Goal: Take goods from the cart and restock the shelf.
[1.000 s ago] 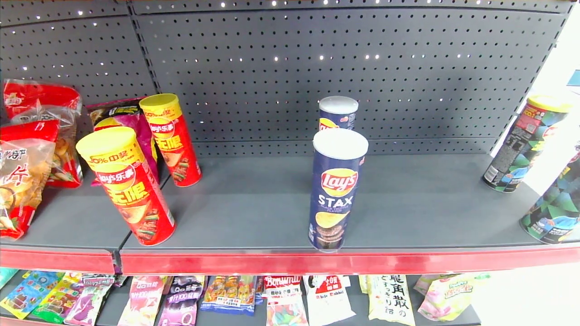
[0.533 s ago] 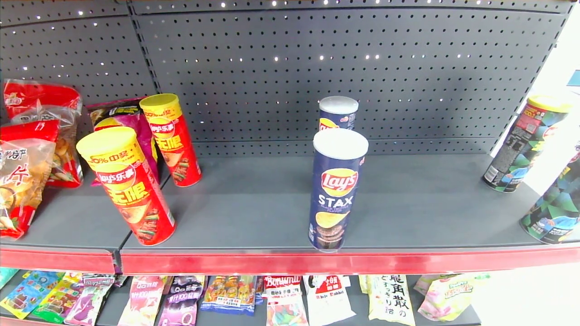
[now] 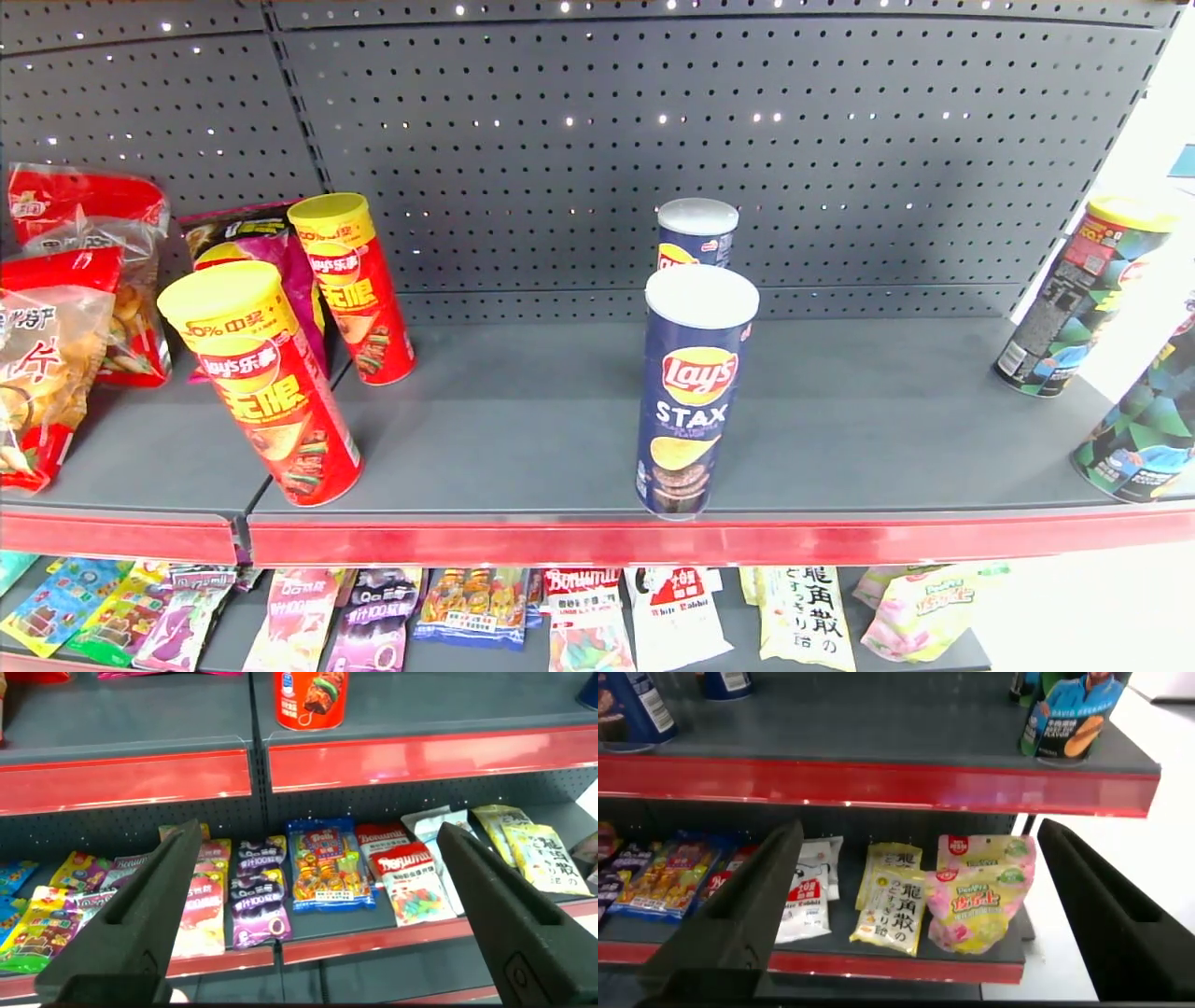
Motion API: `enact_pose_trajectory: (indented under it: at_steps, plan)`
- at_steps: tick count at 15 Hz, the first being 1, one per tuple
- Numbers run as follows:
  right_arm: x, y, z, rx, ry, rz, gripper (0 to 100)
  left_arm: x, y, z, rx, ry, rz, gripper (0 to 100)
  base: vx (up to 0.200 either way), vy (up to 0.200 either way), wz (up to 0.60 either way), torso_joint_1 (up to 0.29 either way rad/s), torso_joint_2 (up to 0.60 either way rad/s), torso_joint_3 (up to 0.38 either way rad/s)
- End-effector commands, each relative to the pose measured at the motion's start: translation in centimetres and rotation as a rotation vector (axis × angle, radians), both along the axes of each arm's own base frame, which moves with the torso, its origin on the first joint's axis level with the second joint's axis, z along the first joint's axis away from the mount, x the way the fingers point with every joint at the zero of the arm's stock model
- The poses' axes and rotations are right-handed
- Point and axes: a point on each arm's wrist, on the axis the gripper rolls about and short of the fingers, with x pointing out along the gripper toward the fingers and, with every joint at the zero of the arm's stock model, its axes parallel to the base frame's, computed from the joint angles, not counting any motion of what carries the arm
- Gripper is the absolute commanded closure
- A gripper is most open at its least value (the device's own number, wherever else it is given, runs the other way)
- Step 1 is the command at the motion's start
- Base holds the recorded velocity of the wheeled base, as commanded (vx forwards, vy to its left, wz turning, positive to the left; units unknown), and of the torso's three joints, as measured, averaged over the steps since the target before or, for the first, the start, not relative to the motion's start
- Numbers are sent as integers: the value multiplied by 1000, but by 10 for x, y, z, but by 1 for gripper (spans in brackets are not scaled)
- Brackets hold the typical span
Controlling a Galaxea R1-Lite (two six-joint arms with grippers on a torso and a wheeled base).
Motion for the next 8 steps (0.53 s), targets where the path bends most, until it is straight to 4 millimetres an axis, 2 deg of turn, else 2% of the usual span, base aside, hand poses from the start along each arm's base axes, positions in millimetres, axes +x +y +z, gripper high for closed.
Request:
enact_pose_trajectory:
  at_steps: [1, 8]
  plan:
    - [2, 0, -6, 18, 27, -8, 0, 0, 0, 0, -1, -1, 1, 0, 0, 0, 0, 0, 0, 0]
    - [2, -1, -6, 38, 27, -51, 0, 0, 0, 0, -2, 1, 1, 0, 0, 0, 0, 0, 0, 0]
